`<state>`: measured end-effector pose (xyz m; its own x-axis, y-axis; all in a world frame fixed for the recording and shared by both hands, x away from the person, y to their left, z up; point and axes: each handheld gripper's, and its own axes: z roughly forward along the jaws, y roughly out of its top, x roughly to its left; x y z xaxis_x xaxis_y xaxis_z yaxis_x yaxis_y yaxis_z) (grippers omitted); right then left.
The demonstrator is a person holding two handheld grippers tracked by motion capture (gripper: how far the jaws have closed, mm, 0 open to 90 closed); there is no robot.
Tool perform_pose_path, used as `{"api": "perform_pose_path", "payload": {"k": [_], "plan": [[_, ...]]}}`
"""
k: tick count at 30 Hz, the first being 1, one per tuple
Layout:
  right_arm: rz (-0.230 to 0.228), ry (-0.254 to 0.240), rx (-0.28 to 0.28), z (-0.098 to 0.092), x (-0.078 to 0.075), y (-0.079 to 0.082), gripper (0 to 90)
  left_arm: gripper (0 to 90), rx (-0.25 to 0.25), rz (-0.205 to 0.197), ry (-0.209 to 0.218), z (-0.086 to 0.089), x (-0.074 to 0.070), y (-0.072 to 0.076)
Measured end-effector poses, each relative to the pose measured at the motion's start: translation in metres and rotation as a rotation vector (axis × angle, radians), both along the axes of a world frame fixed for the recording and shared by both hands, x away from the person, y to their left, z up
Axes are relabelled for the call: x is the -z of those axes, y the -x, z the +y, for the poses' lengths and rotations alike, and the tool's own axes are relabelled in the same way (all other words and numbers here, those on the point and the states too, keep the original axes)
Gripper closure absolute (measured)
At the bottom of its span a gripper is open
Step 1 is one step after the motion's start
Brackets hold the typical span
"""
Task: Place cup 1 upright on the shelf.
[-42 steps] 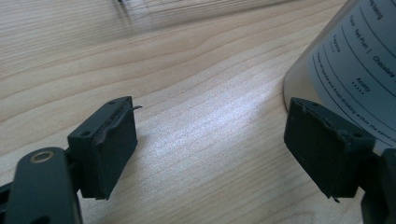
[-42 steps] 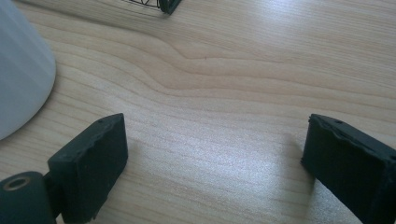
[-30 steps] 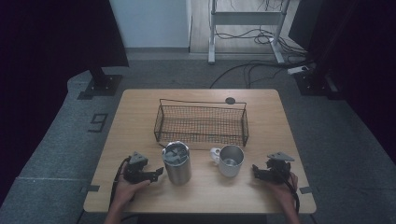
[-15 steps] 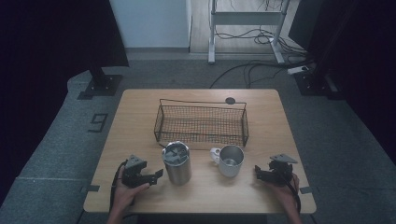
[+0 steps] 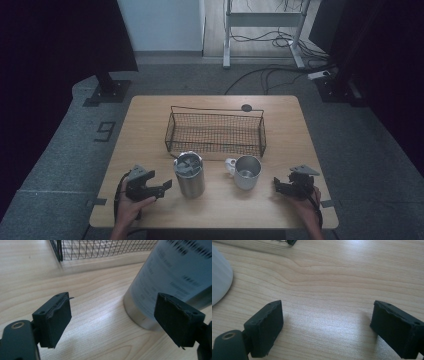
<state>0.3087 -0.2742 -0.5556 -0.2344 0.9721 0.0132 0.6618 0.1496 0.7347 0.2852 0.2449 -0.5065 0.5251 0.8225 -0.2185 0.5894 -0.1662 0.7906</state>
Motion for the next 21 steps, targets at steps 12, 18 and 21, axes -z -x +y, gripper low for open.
{"api": "perform_pose_path", "payload": {"k": [12, 18, 21], "plan": [[-0.002, -0.002, 0.004, 0.000, 0.000, 0.000, 10.9, 14.6, 0.045, -0.043, 0.013, -0.007, -0.015, 0.009], [-0.002, 0.000, 0.006, 0.000, 0.000, 0.000, 11.4, 14.3, 0.073, -0.065, 0.016, -0.013, -0.023, 0.015], [-0.003, 0.000, 0.006, 0.000, 0.000, 0.000, 11.4, 14.4, 0.086, -0.062, 0.031, -0.015, -0.023, 0.016]]}}
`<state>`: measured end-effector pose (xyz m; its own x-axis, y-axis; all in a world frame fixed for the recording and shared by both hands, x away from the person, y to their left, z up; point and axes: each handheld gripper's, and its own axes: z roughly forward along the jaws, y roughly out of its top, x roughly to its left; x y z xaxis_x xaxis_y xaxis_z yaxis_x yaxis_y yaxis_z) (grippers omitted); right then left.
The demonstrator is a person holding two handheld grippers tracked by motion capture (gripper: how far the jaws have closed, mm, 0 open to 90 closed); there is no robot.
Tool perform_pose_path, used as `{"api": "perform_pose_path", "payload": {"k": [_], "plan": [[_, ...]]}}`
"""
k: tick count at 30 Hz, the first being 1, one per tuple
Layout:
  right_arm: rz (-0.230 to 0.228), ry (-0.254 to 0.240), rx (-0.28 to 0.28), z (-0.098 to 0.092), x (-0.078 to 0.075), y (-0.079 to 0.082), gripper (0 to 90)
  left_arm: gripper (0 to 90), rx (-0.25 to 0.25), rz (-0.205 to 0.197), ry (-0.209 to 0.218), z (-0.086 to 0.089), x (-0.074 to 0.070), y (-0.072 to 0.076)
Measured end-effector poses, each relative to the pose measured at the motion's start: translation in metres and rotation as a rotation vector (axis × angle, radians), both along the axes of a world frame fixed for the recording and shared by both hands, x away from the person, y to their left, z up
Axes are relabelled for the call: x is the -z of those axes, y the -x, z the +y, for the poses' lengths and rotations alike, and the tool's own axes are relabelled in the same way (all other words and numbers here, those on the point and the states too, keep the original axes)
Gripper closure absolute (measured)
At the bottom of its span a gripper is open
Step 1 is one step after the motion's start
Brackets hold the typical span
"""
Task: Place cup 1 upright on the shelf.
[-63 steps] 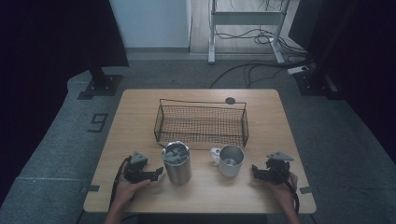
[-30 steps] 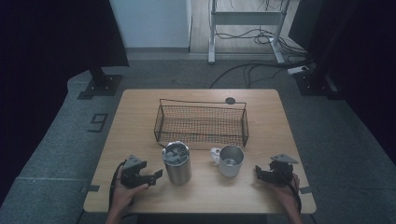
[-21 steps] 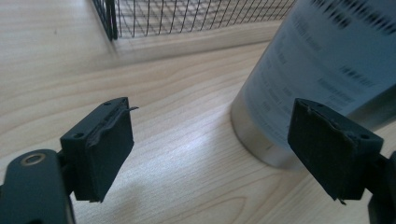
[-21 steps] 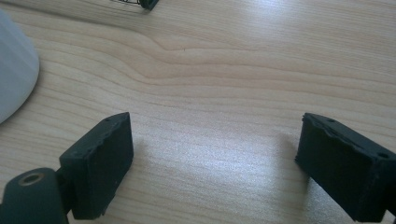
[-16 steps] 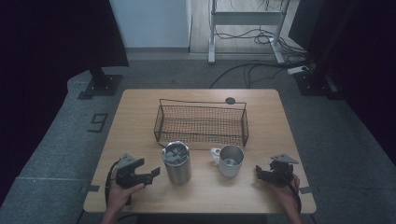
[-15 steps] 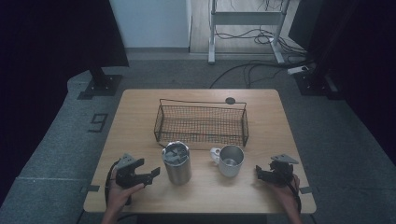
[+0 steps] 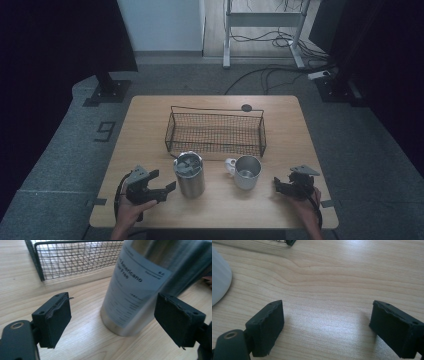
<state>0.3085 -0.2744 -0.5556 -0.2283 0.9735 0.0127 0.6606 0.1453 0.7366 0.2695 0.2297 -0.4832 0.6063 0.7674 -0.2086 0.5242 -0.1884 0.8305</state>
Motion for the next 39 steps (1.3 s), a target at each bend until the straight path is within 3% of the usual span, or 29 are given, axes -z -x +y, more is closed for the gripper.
{"api": "perform_pose_path", "payload": {"k": [18, 28, 39], "plan": [[-0.001, -0.001, 0.003, 0.000, 0.000, 0.000, 11.9, 12.7, 0.057, -0.013, 0.001, -0.015, -0.003, 0.004], [-0.001, -0.001, 0.003, 0.000, 0.000, 0.000, 12.0, 9.6, 0.094, -0.013, -0.018, -0.031, -0.002, 0.001], [-0.001, -0.001, 0.003, 0.000, 0.000, 0.000, 12.0, 2.9, 0.097, -0.013, -0.030, -0.045, -0.004, -0.009]]}}
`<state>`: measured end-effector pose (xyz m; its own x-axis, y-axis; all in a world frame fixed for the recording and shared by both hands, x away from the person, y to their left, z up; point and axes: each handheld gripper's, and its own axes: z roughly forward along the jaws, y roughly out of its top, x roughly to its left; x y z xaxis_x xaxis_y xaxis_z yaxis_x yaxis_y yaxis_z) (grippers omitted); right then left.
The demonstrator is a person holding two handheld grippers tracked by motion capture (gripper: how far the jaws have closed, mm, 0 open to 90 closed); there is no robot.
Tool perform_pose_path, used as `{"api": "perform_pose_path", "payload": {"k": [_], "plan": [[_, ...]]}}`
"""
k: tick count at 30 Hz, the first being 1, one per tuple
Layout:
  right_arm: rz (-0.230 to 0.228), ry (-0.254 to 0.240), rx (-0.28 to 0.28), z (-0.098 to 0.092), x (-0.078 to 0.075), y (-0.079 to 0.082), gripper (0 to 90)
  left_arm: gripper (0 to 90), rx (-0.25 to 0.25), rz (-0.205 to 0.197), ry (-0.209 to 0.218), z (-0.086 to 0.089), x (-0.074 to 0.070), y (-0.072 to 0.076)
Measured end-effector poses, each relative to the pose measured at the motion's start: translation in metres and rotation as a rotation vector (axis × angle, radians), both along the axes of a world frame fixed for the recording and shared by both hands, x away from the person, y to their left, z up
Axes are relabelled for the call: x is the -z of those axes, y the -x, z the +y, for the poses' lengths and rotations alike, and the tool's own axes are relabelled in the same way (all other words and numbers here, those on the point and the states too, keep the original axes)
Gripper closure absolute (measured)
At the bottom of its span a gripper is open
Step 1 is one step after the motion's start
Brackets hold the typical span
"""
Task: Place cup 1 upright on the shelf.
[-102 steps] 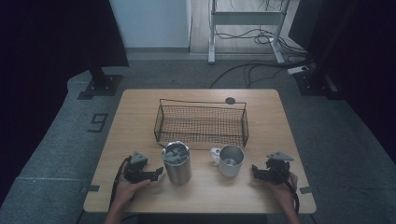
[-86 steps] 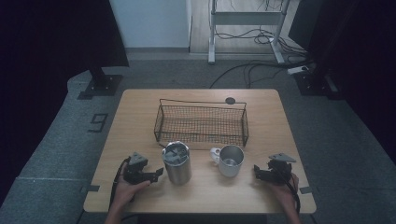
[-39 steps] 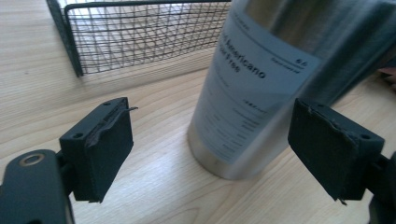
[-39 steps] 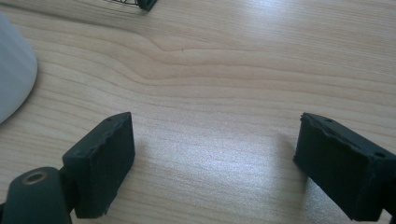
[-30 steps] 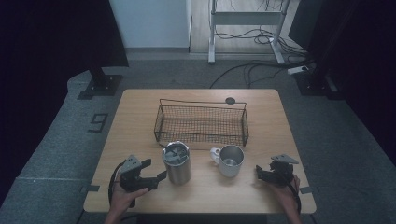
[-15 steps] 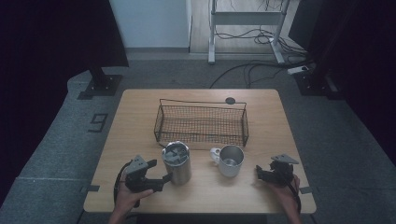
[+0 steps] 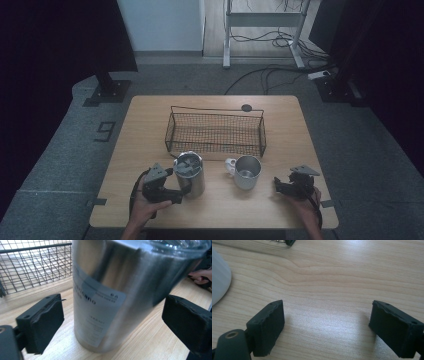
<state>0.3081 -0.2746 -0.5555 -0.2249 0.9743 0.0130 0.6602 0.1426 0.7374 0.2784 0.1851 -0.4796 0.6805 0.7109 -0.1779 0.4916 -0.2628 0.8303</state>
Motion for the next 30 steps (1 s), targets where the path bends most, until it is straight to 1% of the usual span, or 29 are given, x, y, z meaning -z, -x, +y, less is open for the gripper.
{"api": "perform_pose_path", "payload": {"k": [7, 14, 16, 23, 27, 30], "plan": [[0.000, 0.000, 0.000, 0.000, 0.000, 0.000, 12.0, 0.1, -0.001, -0.001, -0.007, -0.009, 0.001, -0.005], [0.000, 0.000, 0.000, 0.000, 0.000, 0.000, 12.0, 0.0, 0.000, -0.004, -0.013, -0.016, 0.001, -0.009], [0.000, 0.000, 0.000, 0.000, 0.000, 0.000, 12.1, 0.0, -0.003, -0.010, -0.015, -0.018, 0.002, -0.011], [-0.001, 0.000, 0.002, 0.000, 0.000, 0.000, 12.5, 0.1, -0.009, -0.040, -0.061, -0.029, 0.007, -0.016], [-0.001, 0.000, 0.003, 0.000, 0.000, 0.000, 12.5, 1.2, -0.003, -0.045, -0.057, -0.028, 0.008, -0.017], [-0.001, 0.001, 0.003, 0.000, 0.000, 0.000, 12.5, 1.8, -0.006, -0.062, -0.060, -0.028, 0.009, -0.016]]}}
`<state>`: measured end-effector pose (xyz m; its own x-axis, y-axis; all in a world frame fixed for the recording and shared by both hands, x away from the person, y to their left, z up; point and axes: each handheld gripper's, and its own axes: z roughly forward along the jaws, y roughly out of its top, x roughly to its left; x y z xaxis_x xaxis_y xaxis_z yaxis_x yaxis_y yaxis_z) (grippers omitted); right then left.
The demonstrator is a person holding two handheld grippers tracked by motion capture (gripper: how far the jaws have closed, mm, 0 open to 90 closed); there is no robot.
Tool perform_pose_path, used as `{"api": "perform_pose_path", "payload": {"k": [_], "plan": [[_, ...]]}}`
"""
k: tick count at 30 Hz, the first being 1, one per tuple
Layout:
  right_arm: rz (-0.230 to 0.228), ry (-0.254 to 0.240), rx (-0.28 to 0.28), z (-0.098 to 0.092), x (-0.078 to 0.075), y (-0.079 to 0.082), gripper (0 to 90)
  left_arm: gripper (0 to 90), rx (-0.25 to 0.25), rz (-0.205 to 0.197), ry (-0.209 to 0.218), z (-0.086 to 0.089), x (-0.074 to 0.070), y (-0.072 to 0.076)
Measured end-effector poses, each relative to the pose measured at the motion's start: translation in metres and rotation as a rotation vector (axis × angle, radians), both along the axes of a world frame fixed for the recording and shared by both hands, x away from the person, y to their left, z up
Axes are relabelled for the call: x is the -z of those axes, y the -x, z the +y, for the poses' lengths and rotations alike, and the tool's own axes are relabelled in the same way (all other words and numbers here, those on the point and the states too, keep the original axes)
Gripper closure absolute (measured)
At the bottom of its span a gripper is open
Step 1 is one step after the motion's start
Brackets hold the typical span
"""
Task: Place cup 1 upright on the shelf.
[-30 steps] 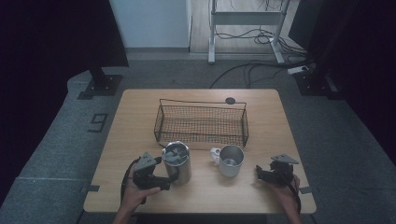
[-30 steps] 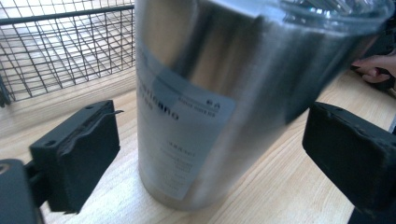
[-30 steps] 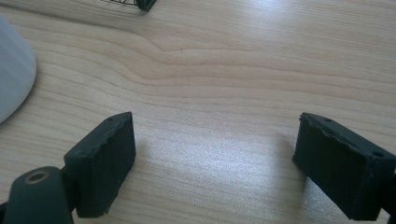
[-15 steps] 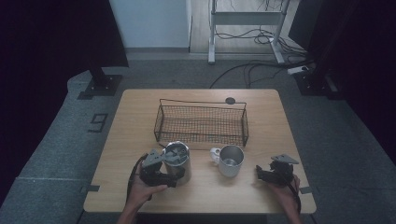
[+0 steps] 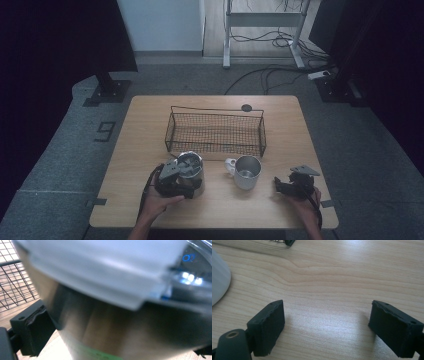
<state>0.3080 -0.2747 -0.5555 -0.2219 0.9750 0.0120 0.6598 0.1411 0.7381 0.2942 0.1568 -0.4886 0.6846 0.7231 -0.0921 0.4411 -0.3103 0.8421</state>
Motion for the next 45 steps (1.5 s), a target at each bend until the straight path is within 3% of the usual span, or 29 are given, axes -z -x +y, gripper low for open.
{"api": "perform_pose_path", "payload": {"k": [9, 15, 31, 45], "plan": [[0.000, -0.001, 0.000, 0.000, 0.000, 0.000, 12.5, 3.4, -0.013, -0.044, -0.026, -0.002, -0.001, 0.004], [0.001, 0.000, 0.001, 0.000, 0.000, 0.000, 12.5, 3.8, -0.019, -0.064, -0.023, -0.003, 0.000, 0.005], [0.000, -0.001, 0.001, 0.000, 0.000, 0.000, 12.5, 4.1, -0.026, -0.051, 0.013, 0.001, -0.001, 0.004], [0.000, -0.001, 0.001, 0.000, 0.000, 0.000, 12.6, 4.2, -0.047, -0.063, 0.029, 0.008, -0.008, 0.006]]}}
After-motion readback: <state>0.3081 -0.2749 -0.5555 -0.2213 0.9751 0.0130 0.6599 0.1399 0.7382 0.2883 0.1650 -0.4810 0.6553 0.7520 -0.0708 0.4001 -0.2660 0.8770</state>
